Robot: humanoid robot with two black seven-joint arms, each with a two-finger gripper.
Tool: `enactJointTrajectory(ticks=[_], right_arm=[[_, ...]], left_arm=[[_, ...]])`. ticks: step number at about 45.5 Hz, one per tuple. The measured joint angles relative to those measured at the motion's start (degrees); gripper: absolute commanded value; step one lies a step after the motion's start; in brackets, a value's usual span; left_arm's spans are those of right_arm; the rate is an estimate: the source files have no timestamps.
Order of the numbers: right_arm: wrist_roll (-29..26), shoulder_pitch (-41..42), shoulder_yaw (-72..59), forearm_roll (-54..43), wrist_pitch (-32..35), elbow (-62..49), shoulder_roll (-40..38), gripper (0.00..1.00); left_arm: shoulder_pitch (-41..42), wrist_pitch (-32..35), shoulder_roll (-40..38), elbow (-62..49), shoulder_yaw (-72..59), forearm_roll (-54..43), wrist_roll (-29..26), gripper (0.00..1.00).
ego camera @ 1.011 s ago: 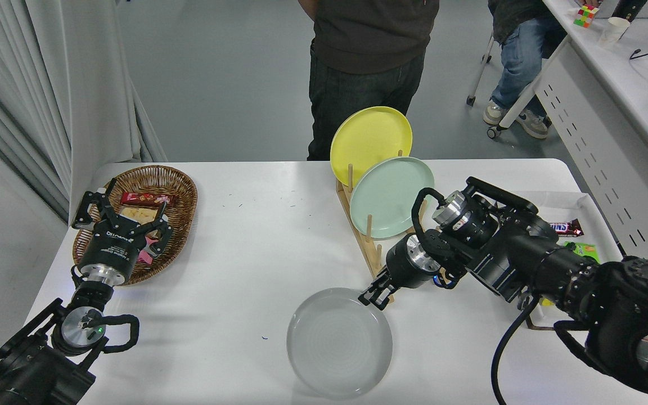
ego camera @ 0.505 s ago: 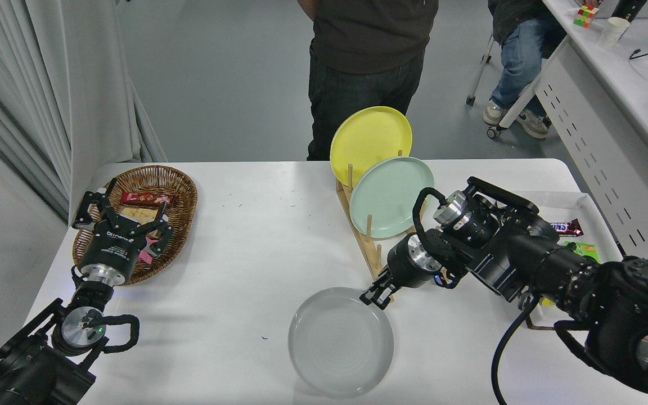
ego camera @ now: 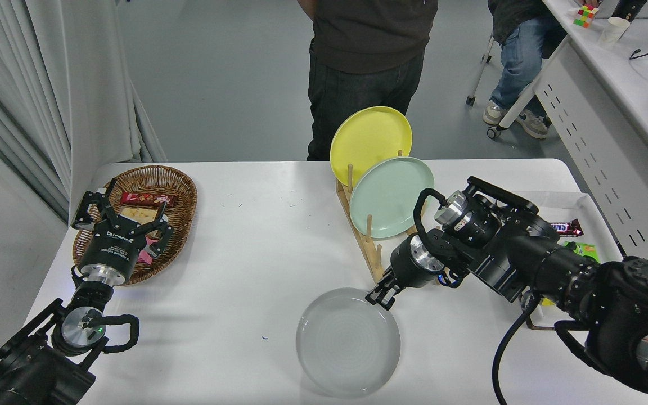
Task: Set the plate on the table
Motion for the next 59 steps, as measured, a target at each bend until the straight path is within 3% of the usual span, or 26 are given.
enactJointTrajectory(ticks=[40, 48, 59], right_arm=[[-0.2, 0.0, 0.5, -1.4, 7.7, -0.1, 0.0, 0.01], [-0.2, 0.0, 0.6, -1.9, 7.9, -0.2, 0.0, 0.09], [-0.3, 0.0, 0.6, -2.3, 8.0, -0.2, 0.0, 0.11]], left_arm=[[0.0, 0.0, 0.0, 0.0, 0.0, 0.0, 0.0, 0.98], [0.0, 0.0, 0.0, 0.0, 0.0, 0.0, 0.0, 0.98], [0.0, 0.0, 0.0, 0.0, 0.0, 0.0, 0.0, 0.98]])
